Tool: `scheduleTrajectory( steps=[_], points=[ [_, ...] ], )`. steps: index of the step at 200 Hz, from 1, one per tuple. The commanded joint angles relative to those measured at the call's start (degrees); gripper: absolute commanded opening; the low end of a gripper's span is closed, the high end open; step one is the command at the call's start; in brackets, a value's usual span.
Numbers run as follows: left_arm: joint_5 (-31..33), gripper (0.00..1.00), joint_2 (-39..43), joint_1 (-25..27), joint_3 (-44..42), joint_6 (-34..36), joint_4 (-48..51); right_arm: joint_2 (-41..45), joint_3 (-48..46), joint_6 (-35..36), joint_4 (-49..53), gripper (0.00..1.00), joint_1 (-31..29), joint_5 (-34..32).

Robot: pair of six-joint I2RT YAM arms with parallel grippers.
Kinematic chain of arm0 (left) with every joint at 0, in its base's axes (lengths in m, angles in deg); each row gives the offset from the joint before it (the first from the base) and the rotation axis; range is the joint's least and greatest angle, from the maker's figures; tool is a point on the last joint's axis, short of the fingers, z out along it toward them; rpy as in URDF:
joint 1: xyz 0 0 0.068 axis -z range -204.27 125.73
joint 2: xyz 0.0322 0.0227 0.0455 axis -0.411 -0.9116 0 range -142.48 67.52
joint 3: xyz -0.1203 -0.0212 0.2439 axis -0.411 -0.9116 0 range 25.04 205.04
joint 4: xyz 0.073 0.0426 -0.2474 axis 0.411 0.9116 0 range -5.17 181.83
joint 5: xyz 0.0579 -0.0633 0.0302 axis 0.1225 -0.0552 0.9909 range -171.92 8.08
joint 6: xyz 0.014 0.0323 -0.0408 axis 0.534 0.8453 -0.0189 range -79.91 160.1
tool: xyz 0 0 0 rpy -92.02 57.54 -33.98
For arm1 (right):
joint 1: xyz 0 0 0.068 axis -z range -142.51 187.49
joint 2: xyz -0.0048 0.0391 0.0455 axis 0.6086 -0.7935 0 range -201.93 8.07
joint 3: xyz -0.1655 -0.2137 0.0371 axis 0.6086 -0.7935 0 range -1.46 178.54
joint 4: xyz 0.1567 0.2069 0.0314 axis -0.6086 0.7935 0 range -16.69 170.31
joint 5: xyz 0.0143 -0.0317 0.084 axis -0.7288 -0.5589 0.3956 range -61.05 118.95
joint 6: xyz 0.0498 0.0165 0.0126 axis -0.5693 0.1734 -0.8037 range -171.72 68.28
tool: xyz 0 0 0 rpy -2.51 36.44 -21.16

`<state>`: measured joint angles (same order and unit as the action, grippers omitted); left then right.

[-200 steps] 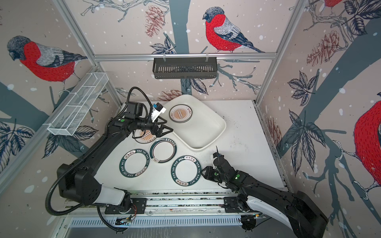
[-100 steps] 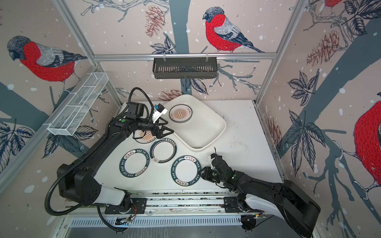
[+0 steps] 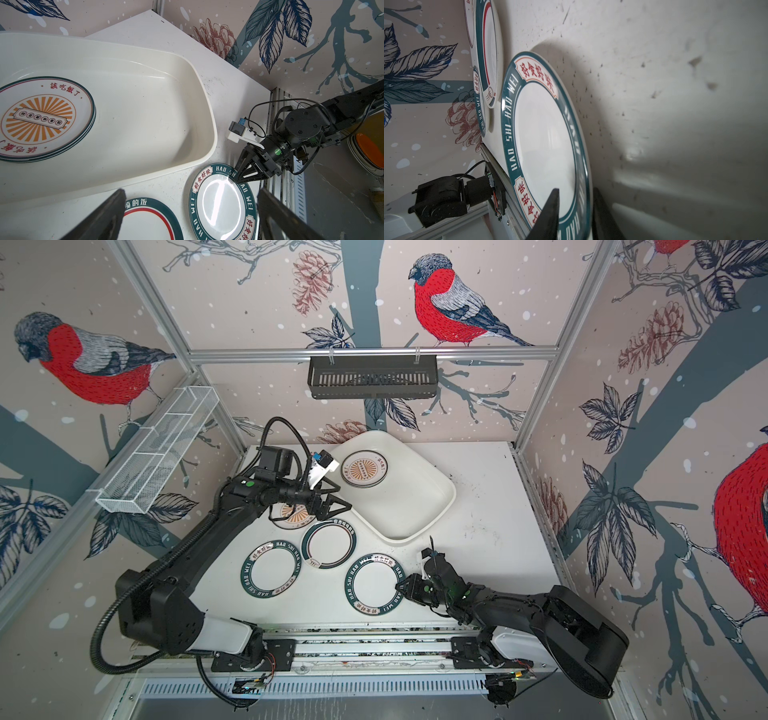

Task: Place the plates into the plastic bin on the countertop
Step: 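Lower the right gripper onto the HAO SHI HAO WEI plate rim and close, then lift the HAO SHI HAO WEI plate upright with the right gripper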

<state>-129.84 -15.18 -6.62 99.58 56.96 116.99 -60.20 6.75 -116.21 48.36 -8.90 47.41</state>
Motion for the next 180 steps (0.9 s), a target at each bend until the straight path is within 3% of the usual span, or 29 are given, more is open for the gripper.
scheduleTrajectory(
  steps=[1,180],
  points=[
    [-1.08,0.97,0.34,0.35,0.03,0.97,0.03,-1.20,-0.67,-1.35,0.79,0.27,-0.10,-1.56],
    [-0.86,0.98,0.58,0.81,-0.10,1.02,0.01,-0.68,-3.99,-4.40,-5.72,0.05,0.03,-1.12]
  ],
)
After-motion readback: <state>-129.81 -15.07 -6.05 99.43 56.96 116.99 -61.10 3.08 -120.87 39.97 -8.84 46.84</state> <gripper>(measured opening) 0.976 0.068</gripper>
